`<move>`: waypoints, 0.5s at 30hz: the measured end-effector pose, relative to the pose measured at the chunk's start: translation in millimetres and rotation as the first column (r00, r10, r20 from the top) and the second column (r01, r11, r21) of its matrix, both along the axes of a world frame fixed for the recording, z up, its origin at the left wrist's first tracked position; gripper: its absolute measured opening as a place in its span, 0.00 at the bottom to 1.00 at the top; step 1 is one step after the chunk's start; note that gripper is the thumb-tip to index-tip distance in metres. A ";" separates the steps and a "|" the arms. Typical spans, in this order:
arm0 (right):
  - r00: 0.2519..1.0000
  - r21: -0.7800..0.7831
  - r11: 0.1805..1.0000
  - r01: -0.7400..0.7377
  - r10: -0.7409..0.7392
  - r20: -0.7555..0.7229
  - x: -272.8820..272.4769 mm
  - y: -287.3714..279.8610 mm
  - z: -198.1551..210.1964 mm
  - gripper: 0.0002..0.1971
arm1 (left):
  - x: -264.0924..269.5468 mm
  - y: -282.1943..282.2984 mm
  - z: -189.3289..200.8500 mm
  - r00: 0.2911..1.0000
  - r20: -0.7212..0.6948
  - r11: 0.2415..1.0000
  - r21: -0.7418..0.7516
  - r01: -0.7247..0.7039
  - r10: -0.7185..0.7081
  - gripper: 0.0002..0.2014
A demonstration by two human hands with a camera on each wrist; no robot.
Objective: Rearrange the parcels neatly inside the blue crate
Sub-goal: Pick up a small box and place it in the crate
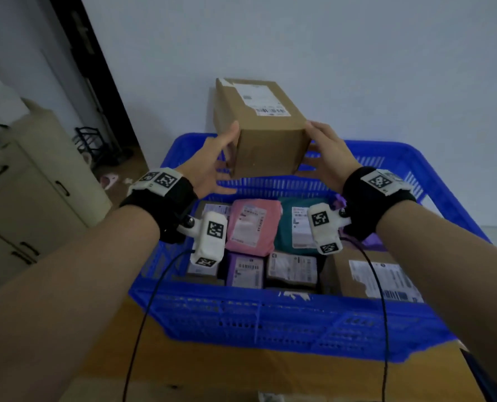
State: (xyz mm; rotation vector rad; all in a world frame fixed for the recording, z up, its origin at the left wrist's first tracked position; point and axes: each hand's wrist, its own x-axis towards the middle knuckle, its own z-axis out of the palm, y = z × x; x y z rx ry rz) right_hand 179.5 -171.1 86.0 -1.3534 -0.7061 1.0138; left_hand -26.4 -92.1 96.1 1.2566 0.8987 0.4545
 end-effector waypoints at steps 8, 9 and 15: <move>0.987 -0.037 0.991 -0.127 0.123 -0.102 5.7 29.1 -27.5 0.07 | -0.3 37.1 -18.6 0.988 -0.073 0.990 -0.019 -0.137 0.135 0.28; 0.986 -0.035 0.991 -0.133 0.128 -0.106 6.8 29.1 -28.4 0.06 | -1.7 40.1 -20.0 0.991 -0.086 0.994 -0.024 -0.104 0.102 0.27; 0.991 -0.028 0.994 -0.107 0.105 -0.081 15.8 22.5 -30.9 0.10 | -0.4 36.1 -24.6 0.996 -0.078 0.994 -0.095 0.046 -0.053 0.39</move>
